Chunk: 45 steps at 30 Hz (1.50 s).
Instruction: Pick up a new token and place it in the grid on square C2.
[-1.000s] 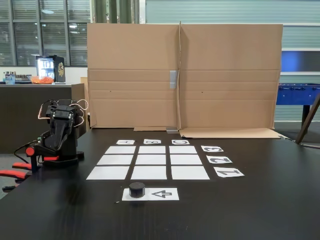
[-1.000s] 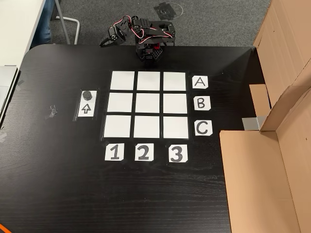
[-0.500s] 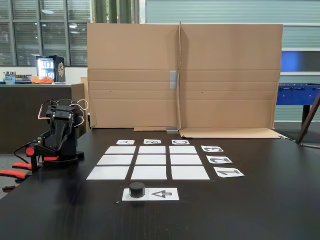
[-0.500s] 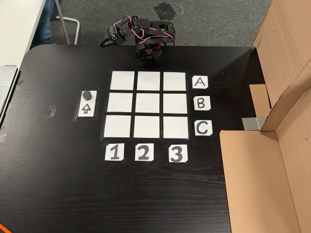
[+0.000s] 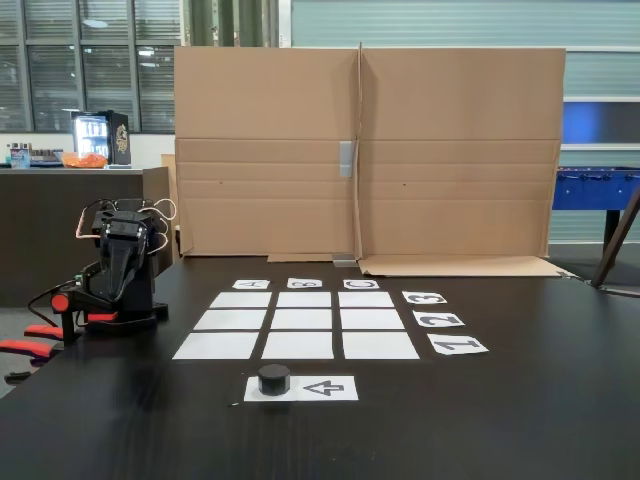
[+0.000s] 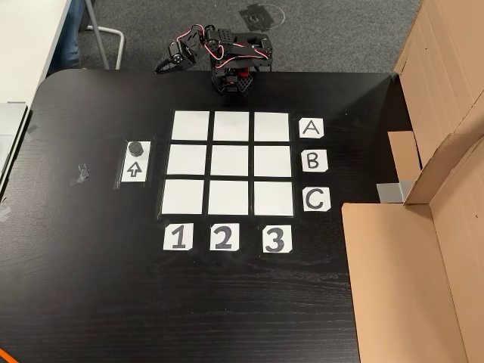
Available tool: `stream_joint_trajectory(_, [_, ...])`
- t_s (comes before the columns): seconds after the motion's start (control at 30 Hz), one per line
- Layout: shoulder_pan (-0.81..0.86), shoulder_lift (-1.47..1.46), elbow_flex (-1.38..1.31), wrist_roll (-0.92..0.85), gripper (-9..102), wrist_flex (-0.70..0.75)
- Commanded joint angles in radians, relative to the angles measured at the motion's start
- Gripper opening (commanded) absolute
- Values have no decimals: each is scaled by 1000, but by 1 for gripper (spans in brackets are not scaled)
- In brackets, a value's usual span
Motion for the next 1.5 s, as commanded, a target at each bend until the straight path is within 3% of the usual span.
stream_joint_trajectory(0.0, [2,8,-5,5,0,2])
stream_joint_trajectory(0.07, [3,8,-12,5,1,0])
stream_joint_trajectory(0.2, [18,8,-18,5,19,-9])
stream_joint_trajectory(0.43, [-2,8,-52,9,20,6])
stream_joint_trajectory(0.67, [-66,-14,-206,11,23,198])
stream_joint_trajectory(1.0, [-130,-578,-615,11,30,295])
stream_joint_trajectory(1.47, [-201,-1131,-1215,25,31,598])
